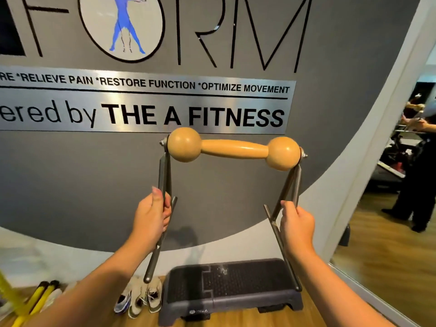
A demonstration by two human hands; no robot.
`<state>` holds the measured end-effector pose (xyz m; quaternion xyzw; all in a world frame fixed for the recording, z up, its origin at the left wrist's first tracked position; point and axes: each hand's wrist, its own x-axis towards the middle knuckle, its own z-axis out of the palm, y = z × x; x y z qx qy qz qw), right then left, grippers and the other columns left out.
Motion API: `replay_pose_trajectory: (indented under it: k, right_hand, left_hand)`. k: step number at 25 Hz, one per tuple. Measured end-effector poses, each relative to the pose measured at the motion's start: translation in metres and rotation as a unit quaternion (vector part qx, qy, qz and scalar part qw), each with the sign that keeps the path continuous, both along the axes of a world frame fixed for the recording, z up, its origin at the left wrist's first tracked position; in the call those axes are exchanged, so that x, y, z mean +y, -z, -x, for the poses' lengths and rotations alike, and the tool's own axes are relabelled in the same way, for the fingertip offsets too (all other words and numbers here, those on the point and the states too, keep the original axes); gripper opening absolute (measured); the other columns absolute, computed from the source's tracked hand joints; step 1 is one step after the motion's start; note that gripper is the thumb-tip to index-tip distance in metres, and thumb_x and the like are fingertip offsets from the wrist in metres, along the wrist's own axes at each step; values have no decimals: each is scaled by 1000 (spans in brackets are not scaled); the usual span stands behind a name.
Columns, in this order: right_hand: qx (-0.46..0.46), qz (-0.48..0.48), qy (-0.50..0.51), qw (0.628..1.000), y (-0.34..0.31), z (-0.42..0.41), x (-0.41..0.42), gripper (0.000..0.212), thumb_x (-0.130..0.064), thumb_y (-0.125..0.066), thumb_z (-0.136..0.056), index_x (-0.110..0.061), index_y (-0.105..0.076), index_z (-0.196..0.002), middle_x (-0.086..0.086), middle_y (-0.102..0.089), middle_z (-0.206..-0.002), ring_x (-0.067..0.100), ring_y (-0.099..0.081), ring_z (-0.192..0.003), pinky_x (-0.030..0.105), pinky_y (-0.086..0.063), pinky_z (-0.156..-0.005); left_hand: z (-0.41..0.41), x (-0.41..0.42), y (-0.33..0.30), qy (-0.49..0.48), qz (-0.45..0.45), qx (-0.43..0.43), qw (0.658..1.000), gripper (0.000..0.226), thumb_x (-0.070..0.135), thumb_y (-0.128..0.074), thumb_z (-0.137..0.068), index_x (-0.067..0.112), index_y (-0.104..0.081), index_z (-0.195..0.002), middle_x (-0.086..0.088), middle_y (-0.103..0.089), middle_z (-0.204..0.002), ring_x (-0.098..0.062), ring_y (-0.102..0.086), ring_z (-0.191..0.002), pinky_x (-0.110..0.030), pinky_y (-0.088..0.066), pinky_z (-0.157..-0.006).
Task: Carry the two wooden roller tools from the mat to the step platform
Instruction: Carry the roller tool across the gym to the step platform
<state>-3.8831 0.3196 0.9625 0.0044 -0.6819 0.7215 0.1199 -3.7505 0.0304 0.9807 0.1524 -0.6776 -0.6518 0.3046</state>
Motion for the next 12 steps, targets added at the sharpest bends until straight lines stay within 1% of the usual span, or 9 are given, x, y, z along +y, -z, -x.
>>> replay_pose_trajectory:
  k: [2,5,7,8,10,12]
  right_hand:
    - [5,-3,0,1000,17,36,-19,41,-34,-62,-88,-27,-59,-48,-10,-43,-46,19,-40,-56,33,-33,-52]
    - [6,-17,2,1000,47,86,-43,36,-44,-61,-83,-28,-58,-51,-8,-43,-50,20,-42,-57,34,-35,-53]
    - [-11,-22,10,1000,74,122,-58,35,-47,-60,-82,-27,-56,-53,-5,-43,-52,20,-41,-58,36,-35,-54]
    - [-18,-24,13,999,91,141,-66,36,-46,-60,-83,-28,-56,-53,-6,-42,-52,17,-42,-56,36,-36,-54]
    - [-27,-34,15,999,128,177,-79,39,-39,-59,-89,-30,-57,-51,-9,-41,-49,11,-40,-52,36,-36,-54]
    - [-47,-37,5,998,164,215,-94,41,-36,-60,-91,-30,-57,-51,-10,-42,-48,11,-41,-52,36,-38,-56]
  left_hand:
    - [37,-20,19,2,-50,3,999,72,82,-24,-91,20,-51,-67,0,-33,-51,-14,-27,-43,-31,-21,-43]
    - [90,-42,45,-1,-123,-35,992,72,74,-23,-99,20,-46,-58,-1,-29,-51,-16,-21,-43,-30,-18,-43]
    - [129,-55,66,15,-120,-60,991,65,63,-29,-104,20,-44,-57,-1,-30,-53,-15,-22,-46,-28,-21,-43]
    - [148,-61,79,23,-114,-66,991,59,54,-33,-105,20,-44,-58,-1,-31,-56,-16,-23,-49,-28,-21,-45]
    - [181,-74,109,28,-109,-83,990,46,37,-40,-100,19,-42,-58,-5,-29,-61,-20,-22,-56,-34,-21,-53]
    - [214,-90,141,24,-128,-99,987,44,35,-43,-98,19,-42,-57,-6,-28,-62,-20,-23,-57,-38,-19,-58]
